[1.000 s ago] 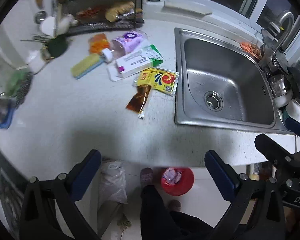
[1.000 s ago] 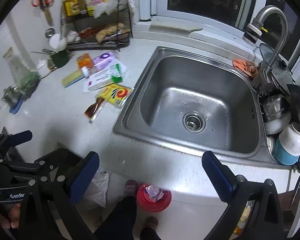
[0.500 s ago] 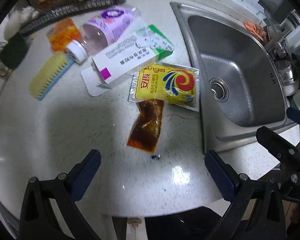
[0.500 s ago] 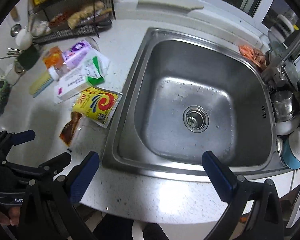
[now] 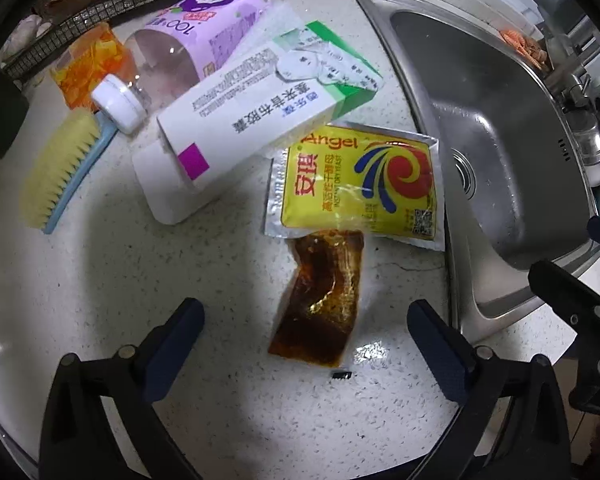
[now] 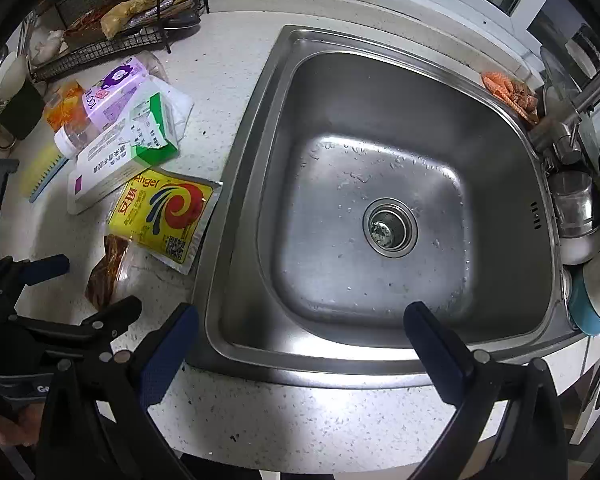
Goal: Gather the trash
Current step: 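Grasp the brown sauce packet with the left tool while the right tool grasps the yellow Angel packet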
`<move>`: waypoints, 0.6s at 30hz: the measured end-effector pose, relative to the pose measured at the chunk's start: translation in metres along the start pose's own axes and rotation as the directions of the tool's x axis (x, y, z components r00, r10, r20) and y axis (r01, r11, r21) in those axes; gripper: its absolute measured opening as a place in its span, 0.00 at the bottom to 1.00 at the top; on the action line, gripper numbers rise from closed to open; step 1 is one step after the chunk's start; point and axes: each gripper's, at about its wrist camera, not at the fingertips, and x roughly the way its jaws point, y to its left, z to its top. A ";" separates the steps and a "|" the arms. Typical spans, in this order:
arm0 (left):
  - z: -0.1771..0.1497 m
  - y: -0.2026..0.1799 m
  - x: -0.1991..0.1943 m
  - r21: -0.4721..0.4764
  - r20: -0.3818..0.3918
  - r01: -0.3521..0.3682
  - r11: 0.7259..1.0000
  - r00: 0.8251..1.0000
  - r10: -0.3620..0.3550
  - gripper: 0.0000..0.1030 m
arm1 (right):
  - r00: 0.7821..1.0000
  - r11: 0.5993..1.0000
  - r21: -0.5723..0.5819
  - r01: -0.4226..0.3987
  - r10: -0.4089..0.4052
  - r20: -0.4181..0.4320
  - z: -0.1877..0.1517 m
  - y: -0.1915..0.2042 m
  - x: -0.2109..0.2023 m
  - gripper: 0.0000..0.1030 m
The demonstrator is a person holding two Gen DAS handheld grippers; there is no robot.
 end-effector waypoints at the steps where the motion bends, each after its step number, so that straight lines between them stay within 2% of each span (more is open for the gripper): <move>1: 0.000 0.000 -0.001 -0.004 0.001 -0.005 1.000 1.000 0.005 0.93 | 1.000 1.000 0.003 -0.001 0.001 0.000 0.001 -0.001 0.000 1.00; 4: 0.002 0.001 -0.002 -0.021 -0.001 -0.037 0.999 0.999 0.037 0.82 | 1.000 1.000 0.013 -0.009 0.009 0.012 0.003 -0.003 0.000 1.00; 6: 0.001 0.002 -0.006 -0.021 0.002 -0.066 0.998 0.998 0.066 0.70 | 1.000 1.000 0.012 -0.008 0.008 0.016 0.004 -0.001 -0.001 1.00; 8: -0.001 0.006 -0.011 -0.024 0.019 -0.075 0.997 0.997 0.075 0.37 | 1.000 1.000 0.009 -0.011 0.011 0.017 0.005 0.000 -0.001 1.00; 9: -0.002 0.008 -0.014 -0.039 0.021 -0.062 0.997 0.998 0.063 0.28 | 1.000 1.000 0.005 -0.013 0.013 0.020 0.006 0.001 -0.002 1.00; 10: 0.003 0.015 -0.015 -0.052 0.015 -0.044 0.998 0.999 0.045 0.23 | 1.000 1.000 0.000 -0.015 0.015 0.021 0.006 0.003 -0.002 1.00; 14: -0.001 0.026 -0.019 -0.081 0.011 -0.021 0.997 1.000 0.022 0.15 | 0.999 0.999 -0.014 -0.038 0.038 0.023 0.009 0.012 -0.004 1.00; 18: -0.008 0.046 -0.036 -0.120 0.037 -0.033 0.992 0.999 0.038 0.13 | 0.997 0.997 -0.034 -0.069 0.070 0.031 0.014 0.023 -0.006 1.00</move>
